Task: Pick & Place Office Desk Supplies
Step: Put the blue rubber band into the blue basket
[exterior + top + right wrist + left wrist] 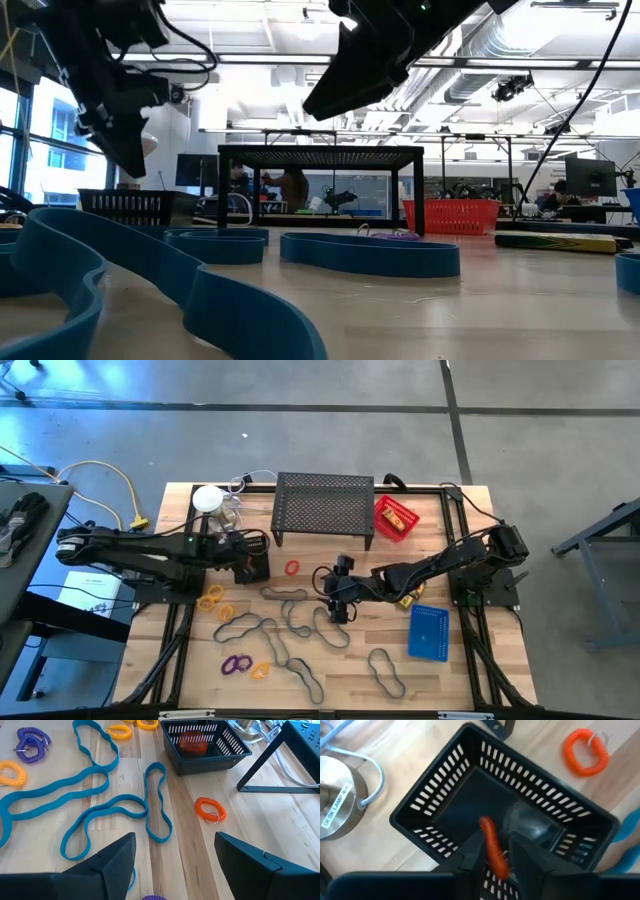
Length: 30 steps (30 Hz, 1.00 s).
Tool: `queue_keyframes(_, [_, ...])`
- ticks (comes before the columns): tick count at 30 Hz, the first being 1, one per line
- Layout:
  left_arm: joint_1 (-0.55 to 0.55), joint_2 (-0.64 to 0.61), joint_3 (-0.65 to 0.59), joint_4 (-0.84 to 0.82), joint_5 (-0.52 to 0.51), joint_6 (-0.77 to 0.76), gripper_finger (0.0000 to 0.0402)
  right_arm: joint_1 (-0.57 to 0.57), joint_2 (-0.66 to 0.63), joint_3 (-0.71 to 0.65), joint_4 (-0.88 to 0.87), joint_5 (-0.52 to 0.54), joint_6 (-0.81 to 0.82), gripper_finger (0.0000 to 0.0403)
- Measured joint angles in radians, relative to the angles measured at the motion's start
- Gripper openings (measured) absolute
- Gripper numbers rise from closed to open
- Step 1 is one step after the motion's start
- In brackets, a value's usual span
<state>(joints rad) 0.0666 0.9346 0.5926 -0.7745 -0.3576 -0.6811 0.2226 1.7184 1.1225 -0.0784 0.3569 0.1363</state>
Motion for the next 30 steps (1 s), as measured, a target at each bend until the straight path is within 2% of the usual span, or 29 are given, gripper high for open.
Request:
queue_keyframes(5, [0.0,0.001,0.033,-0.003,0.026,0.042,0.0118,0.0,-0.001,0.0,0.0,0.001,-0.005,0.0258])
queue_keyframes(7, [-0.011,-0.005,0.074,0.027,0.118,0.103,0.012,0.0,-0.001,0.0,-0.001,0.001,-0.007,0.0258])
queue_keyframes(11, [-0.096,-0.011,0.082,0.237,0.332,0.326,0.0121,0.0,-0.001,0.0,-0.005,-0.019,-0.008,0.0258])
queue_keyframes(14, [-0.181,0.016,0.071,0.337,0.408,0.496,0.0122,-0.001,-0.001,0.0,-0.006,-0.026,-0.008,0.0258])
queue_keyframes(17, [-0.255,0.073,0.059,0.341,0.35,0.55,0.0122,-0.001,-0.001,0.0,-0.008,-0.027,-0.005,0.0258])
queue_keyframes(21, [-0.301,0.184,0.048,0.34,0.223,0.502,0.0122,0.0,-0.001,0.0,-0.008,-0.027,-0.003,0.0258])
queue_keyframes(30, [-0.303,0.417,0.048,0.434,0.213,0.548,0.0122,0.0,-0.001,0.0,-0.008,-0.051,0.017,0.0258])
